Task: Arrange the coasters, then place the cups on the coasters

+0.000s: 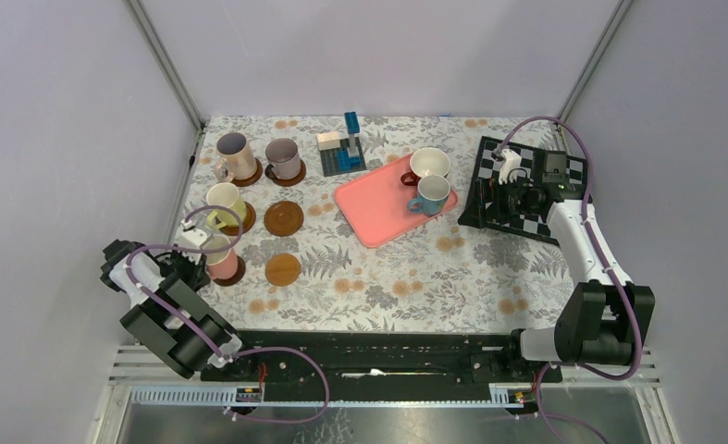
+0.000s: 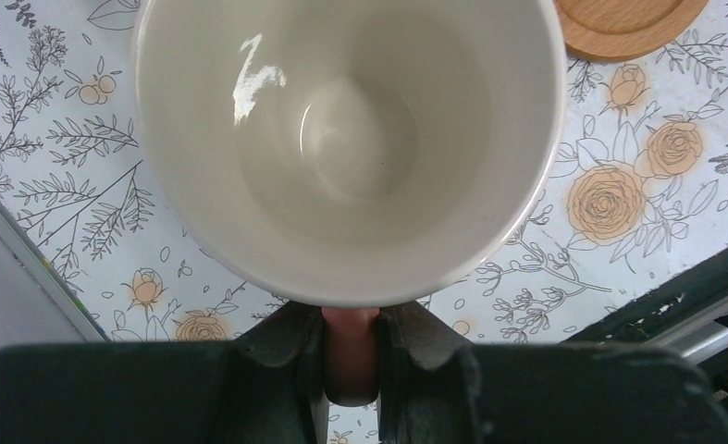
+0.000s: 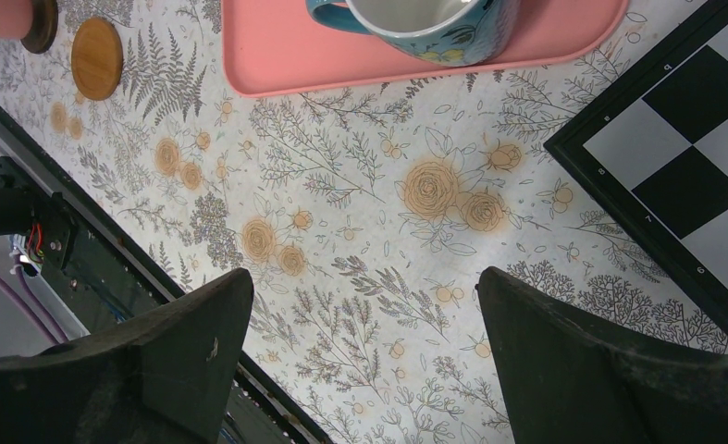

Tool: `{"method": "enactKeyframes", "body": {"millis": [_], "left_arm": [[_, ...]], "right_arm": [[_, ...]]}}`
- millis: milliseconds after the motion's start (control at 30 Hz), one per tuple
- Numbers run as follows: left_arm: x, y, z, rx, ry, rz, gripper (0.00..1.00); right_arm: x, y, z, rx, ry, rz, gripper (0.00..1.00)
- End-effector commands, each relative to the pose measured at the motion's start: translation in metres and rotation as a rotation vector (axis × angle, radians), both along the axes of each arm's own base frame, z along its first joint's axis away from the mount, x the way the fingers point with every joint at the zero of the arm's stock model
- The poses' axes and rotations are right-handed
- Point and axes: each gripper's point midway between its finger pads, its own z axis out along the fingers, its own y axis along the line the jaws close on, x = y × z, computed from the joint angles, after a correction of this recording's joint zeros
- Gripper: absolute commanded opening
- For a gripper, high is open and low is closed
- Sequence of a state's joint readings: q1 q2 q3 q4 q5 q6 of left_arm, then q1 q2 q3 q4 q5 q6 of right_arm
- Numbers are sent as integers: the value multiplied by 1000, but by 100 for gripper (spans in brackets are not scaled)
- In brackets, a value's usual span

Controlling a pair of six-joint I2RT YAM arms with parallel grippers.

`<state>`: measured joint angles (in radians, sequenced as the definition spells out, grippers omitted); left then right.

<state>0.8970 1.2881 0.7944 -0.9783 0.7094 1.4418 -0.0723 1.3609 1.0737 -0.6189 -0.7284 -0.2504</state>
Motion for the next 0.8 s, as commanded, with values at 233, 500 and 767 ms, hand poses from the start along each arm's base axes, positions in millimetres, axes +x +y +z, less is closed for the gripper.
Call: {"method": "enactKeyframes", "body": {"millis": [233, 500, 767], "left_arm": [[21, 5, 2, 26, -137, -48, 0], [18, -2, -2, -3, -125, -69, 2], [14, -4, -6, -25, -106, -80, 3]], "right_arm": [[2, 3, 11, 27, -29, 16, 98], [2, 4, 9, 28, -26, 16, 98], [2, 4, 10, 31, -25, 15, 98]]}}
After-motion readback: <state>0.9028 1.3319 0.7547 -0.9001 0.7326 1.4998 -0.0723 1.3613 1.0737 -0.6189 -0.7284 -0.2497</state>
